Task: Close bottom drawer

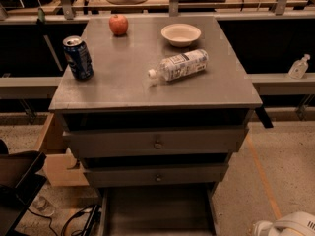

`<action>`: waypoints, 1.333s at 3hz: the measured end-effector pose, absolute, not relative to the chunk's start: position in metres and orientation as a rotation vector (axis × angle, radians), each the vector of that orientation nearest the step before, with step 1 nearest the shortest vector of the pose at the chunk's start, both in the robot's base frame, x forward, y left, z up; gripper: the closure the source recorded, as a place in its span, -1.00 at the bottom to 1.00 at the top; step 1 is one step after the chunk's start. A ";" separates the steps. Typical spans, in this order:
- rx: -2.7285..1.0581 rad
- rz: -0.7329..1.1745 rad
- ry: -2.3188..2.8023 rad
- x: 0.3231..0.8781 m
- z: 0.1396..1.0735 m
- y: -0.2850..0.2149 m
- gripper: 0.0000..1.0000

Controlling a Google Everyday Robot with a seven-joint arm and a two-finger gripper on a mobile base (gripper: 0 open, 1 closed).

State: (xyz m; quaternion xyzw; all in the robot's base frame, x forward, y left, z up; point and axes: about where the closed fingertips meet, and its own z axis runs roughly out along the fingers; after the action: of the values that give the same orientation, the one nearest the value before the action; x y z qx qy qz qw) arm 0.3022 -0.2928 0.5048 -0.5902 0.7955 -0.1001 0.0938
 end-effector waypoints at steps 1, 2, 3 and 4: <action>-1.764 -0.332 2.344 0.308 0.510 -0.271 -0.26; -1.850 -0.282 2.381 0.310 0.459 -0.249 0.23; -1.893 -0.229 2.451 0.319 0.402 -0.238 0.69; -1.935 -0.077 2.536 0.303 0.338 -0.226 1.00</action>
Offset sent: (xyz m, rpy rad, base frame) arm -0.0153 0.0940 -0.1933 -0.0117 0.2882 -0.0056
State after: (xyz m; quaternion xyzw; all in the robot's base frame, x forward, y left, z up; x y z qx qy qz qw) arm 0.3033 -0.2256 0.3378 -0.6062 0.7946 -0.0242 -0.0248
